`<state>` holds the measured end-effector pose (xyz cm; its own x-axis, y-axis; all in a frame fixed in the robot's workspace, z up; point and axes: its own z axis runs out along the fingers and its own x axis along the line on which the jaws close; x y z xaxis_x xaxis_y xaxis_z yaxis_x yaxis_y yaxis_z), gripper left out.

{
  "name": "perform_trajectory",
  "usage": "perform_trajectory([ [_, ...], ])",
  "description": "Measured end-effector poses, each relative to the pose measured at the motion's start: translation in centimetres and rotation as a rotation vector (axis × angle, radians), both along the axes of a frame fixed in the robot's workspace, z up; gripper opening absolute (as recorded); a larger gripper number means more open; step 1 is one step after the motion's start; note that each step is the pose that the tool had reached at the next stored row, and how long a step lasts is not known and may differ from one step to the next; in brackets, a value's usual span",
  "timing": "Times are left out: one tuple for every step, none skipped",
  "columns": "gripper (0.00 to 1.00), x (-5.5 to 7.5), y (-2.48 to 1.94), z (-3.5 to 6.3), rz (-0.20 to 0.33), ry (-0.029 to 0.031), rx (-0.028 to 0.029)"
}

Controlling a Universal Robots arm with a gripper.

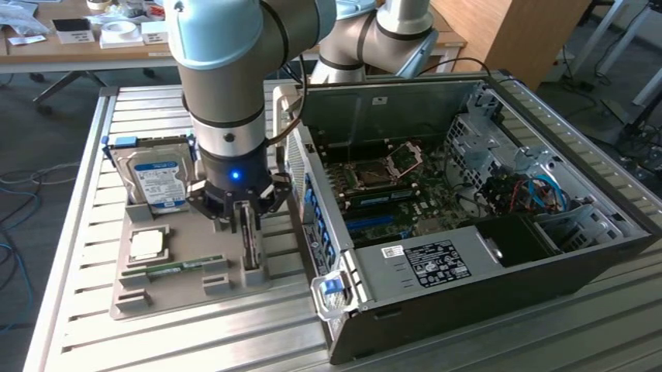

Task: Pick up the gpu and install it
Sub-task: 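Pick up the gpu and move the gpu toward the slot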

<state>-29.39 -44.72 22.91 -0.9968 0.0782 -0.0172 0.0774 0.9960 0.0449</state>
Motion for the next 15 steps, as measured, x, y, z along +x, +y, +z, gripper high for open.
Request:
perform_trajectory([
  [0.42,0.0,0.0,0.0,0.0,0.0,0.0],
  [0.42,-0.02,0.0,0.0,0.0,0.0,-0.0001],
  [0.42,-0.04,-0.03,0.0,0.0,0.0001,-0.0001],
  [0.42,-0.05,-0.06,0.0,0.0,0.0001,-0.0001],
  [0.42,-0.06,-0.08,0.0,0.0,0.0,-0.0001],
  [0.42,-0.09,-0.1,0.0,0.0,0.0,0.0],
  [0.42,-0.1,-0.11,0.01,0.0,0.0001,-0.0001],
  [0.42,-0.1,-0.11,0.0,0.0,0.0,0.0],
  [0.42,-0.09,-0.11,0.0,0.0,0.0,0.0],
  [0.42,-0.09,-0.11,0.0,0.0,0.0,0.0],
  [0.42,-0.1,-0.11,0.0,0.0,0.0,0.0],
  [0.42,-0.09,-0.11,0.0,0.0,0.0,0.0],
  [0.42,-0.08,-0.11,0.0,0.0,0.0,-0.0001],
  [0.42,-0.07,-0.11,-0.01,0.0,0.0,-0.0001],
  [0.42,-0.05,-0.11,-0.01,0.0,-0.0001,0.0],
])
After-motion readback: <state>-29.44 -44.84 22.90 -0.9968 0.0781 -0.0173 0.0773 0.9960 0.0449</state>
